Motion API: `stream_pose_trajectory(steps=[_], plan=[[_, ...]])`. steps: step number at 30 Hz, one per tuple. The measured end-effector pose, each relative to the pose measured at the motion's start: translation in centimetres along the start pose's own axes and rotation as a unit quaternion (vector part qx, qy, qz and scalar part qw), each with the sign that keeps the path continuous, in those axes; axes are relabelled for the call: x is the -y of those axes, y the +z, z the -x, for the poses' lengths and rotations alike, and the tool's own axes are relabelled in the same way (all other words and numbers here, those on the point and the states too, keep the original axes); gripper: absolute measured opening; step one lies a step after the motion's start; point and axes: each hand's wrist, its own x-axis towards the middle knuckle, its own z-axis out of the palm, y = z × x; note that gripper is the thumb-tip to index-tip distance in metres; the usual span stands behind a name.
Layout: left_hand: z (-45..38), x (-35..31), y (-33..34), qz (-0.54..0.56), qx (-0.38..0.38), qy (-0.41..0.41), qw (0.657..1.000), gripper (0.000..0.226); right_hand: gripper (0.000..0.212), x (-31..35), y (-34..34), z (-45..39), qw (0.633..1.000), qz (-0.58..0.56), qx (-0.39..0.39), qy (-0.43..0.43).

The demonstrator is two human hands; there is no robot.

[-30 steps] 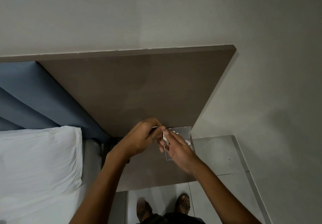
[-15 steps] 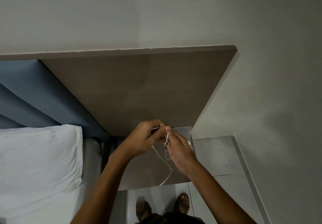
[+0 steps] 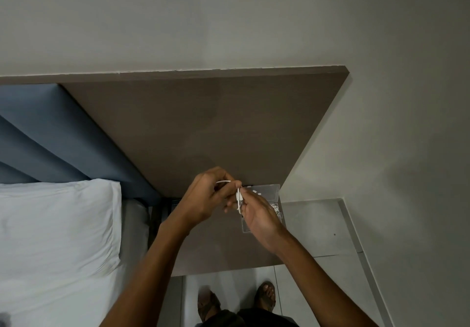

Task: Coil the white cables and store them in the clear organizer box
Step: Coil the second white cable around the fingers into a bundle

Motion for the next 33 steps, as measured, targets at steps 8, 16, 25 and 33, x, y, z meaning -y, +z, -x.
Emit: stream_pose_trajectory(steps=[8, 16, 25, 33], plan=[[-0.6, 1.2, -0.2, 0.189, -0.036, -0.061, 0.98, 0.024, 0.028, 0.6, -0.6, 0.3, 0.971, -0.215, 0.073, 0.075], [0.9, 1.2, 1.3, 0.25, -0.008, -0.102, 0.963, 0.032, 0.022, 0.0, -0.2, 0.6, 0.917, -0.376, 0.118, 0.066], [1.6, 1.1, 2.2, 0.258, -0.013, -0.148, 0.955, 0.042, 0.033, 0.0, 0.1, 0.4, 0.885, -0.456, 0.073, 0.059], [2.5, 0.3, 3.9, 0.057, 0.051, -0.137, 0.988, 0.037, 0.037, 1.0, 0.2, -1.0, 0.942, -0.33, -0.035, -0.052]])
